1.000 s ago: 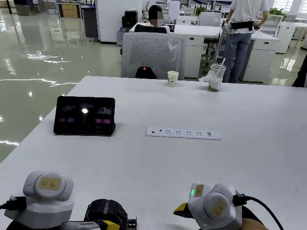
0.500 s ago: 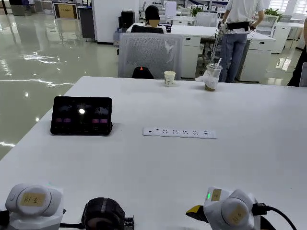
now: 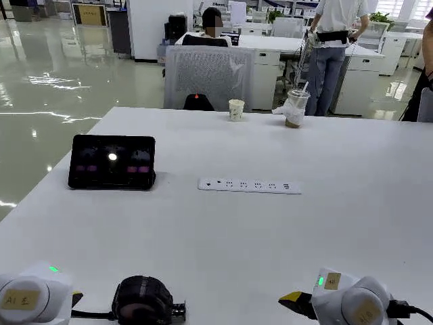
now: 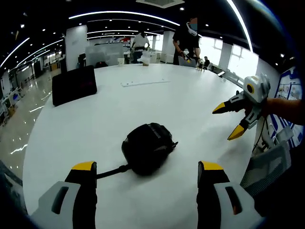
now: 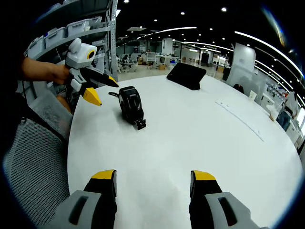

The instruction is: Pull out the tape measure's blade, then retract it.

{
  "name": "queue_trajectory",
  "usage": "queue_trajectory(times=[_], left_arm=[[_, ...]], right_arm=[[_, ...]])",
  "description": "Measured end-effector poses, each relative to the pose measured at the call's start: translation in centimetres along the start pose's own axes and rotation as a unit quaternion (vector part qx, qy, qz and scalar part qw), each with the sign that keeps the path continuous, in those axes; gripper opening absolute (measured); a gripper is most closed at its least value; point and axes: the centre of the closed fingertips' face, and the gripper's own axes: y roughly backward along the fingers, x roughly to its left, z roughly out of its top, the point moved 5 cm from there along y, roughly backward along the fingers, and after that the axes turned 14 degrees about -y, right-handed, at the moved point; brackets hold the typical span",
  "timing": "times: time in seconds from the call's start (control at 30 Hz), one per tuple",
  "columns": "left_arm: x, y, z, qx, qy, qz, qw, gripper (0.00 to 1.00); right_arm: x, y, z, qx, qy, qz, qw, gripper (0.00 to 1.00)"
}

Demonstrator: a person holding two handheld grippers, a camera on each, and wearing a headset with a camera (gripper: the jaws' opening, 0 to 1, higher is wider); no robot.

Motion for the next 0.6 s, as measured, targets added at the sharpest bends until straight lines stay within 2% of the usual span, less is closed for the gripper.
queue_trajectory(times=[0.27,0.6], left_arm=[[-0.4,0.7,-0.5,-0.014,-0.027,-0.005,0.9995,0.90],[-0.9,1.3,-0.5,-0.033,-0.036,-0.016,0.9987,0.97]], right_arm=[[-0.1,1.5,-0.9,-0.024,-0.018,-0.016,0.9994,0.69],[0.5,2.4,-1.4,-0.054,-0.040,-0.030,0.9973,0.84]])
